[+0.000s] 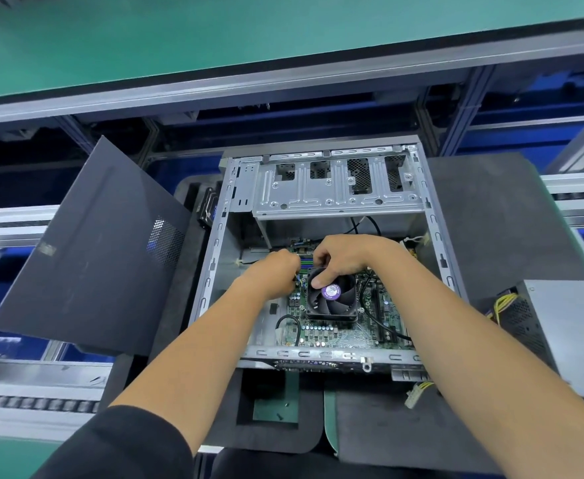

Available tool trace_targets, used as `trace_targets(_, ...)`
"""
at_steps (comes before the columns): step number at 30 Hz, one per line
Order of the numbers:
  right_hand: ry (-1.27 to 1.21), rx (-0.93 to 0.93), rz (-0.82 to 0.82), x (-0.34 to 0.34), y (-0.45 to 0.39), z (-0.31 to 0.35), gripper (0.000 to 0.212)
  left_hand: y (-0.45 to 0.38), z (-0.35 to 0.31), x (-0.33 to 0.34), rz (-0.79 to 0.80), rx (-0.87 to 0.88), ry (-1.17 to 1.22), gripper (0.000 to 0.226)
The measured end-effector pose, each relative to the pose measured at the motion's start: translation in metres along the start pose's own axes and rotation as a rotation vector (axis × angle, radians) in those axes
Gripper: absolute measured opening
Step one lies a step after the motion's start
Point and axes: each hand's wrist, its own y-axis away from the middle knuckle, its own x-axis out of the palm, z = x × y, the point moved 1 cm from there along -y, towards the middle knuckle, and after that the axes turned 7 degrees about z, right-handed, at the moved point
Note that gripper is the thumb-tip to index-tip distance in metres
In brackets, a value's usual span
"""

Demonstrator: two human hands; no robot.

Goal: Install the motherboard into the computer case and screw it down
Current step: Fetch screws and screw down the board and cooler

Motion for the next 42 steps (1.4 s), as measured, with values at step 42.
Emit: trace_targets(42, -0.037, 0.027, 0.028, 0.0010, -0.0034, 0.0004, 0.039, -0.0038, 0.0005, 0.0036, 0.002, 0.060, -0.020, 0.018)
